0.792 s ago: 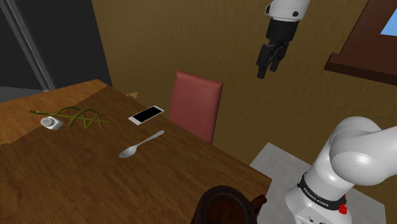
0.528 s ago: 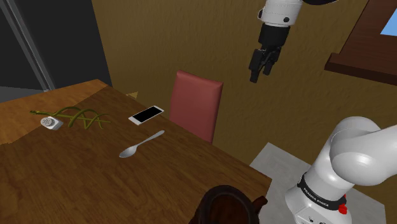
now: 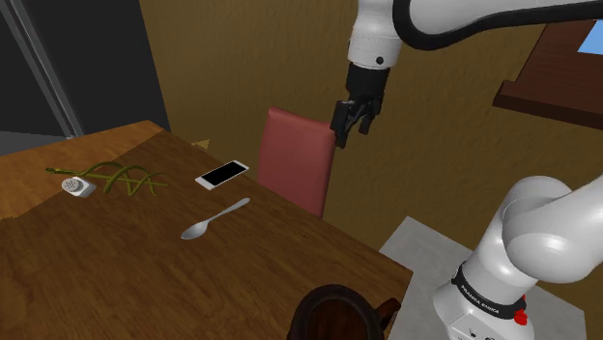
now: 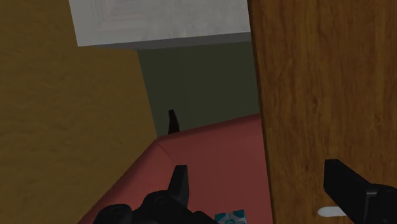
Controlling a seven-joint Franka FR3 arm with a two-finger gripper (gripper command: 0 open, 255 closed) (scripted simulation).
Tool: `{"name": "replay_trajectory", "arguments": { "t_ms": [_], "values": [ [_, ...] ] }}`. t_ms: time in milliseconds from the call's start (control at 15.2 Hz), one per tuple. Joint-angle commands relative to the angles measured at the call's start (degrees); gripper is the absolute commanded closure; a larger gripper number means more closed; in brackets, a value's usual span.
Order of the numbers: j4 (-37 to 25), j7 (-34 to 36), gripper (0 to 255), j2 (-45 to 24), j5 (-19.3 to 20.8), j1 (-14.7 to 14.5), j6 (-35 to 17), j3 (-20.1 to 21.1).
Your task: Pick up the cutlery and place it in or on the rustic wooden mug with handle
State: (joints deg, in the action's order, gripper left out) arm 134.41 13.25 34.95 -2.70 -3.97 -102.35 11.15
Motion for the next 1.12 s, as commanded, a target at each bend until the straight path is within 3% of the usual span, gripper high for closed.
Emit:
{"name": "replay_trajectory", "arguments": {
  "t_ms": [0, 528, 1056],
  "values": [
    [-0.62, 1.51, 0, -3.04, -0.30, -0.26, -2.89, 1.57],
    [-5.55, 9.33, 0, -16.77, 0.86, -1.05, -12.95, 8.77],
    [-15.11, 19.26, 0, -33.16, 8.06, -2.08, -19.66, 14.66]
  ]
}}
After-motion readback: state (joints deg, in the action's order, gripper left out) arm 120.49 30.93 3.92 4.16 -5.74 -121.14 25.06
